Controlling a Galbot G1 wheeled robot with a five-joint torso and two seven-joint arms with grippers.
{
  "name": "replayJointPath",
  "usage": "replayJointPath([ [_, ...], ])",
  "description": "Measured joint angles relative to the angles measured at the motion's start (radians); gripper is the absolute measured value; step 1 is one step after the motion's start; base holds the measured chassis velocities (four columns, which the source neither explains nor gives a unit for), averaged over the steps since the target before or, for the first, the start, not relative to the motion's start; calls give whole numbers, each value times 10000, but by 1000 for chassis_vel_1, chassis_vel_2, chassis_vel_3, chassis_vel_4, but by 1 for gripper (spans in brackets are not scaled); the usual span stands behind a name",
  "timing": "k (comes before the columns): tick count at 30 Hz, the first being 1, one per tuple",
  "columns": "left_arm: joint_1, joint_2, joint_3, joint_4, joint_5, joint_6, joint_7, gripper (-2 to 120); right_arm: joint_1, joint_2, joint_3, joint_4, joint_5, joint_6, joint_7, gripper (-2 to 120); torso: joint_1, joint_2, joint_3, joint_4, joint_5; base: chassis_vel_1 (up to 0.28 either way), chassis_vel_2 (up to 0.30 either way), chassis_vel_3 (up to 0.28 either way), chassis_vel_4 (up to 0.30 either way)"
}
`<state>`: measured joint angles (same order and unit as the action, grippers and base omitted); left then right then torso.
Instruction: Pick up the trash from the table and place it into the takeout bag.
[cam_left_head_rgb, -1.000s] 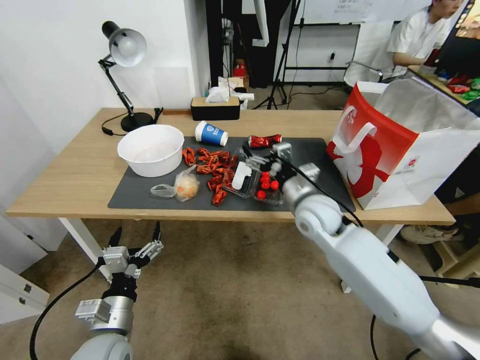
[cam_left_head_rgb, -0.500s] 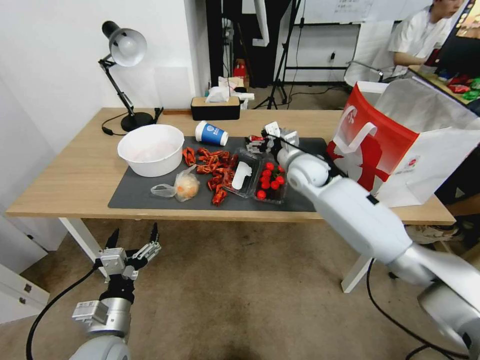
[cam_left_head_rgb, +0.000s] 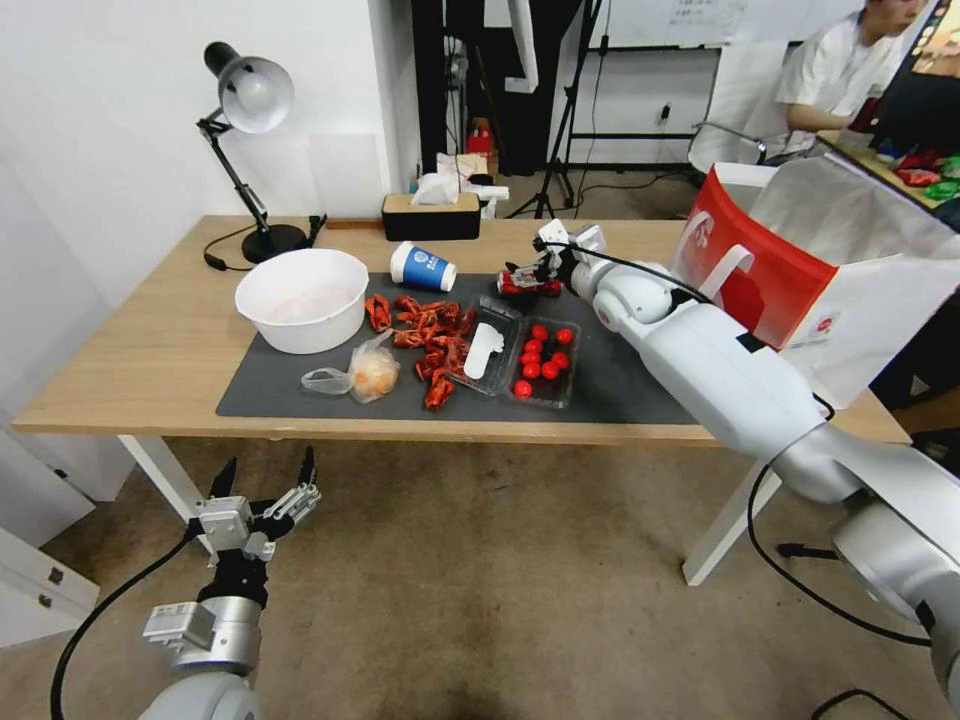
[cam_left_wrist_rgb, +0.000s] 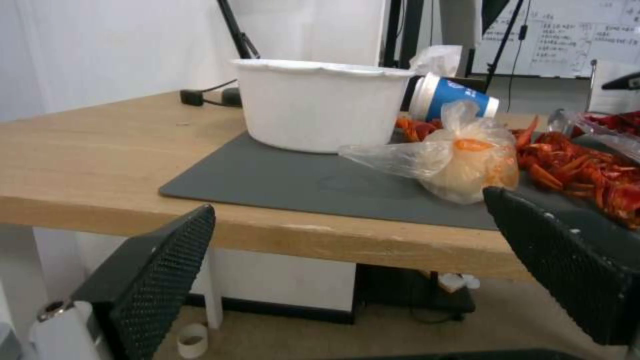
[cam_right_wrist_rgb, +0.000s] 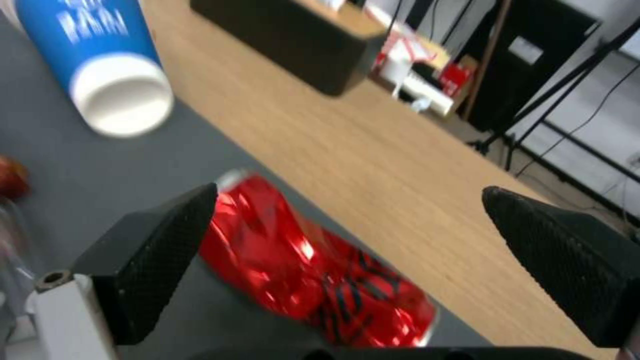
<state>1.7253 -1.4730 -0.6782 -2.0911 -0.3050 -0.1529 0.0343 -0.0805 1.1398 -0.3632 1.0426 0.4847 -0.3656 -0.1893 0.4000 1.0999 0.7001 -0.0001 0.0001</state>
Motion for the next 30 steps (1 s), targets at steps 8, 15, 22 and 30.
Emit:
replayJointPath([
  [8, -50, 102, -23, -27, -37, 53, -21, 100, 480, 355, 50, -1591, -316, 193, -2220, 100, 0, 2, -1, 1, -1, 0, 0, 0, 0],
  [15, -120, 124, 20, -25, -58, 117, -27, 100, 564, 493, 103, -2268, -633, 1299, -2909, 100, -1, 2, -1, 1, -3, 0, 0, 0, 0],
  [22, -113, 132, 29, -43, -60, 126, -27, 100, 578, 521, 135, -2412, -849, 1341, -3011, 100, 0, 2, -1, 0, 1, 0, 0, 0, 0],
  [30, -125, 134, 66, -109, -62, 145, -26, 100, 758, 637, 110, -3018, -1005, 1440, -3359, 100, 0, 2, -1, 1, -1, 0, 0, 0, 0],
])
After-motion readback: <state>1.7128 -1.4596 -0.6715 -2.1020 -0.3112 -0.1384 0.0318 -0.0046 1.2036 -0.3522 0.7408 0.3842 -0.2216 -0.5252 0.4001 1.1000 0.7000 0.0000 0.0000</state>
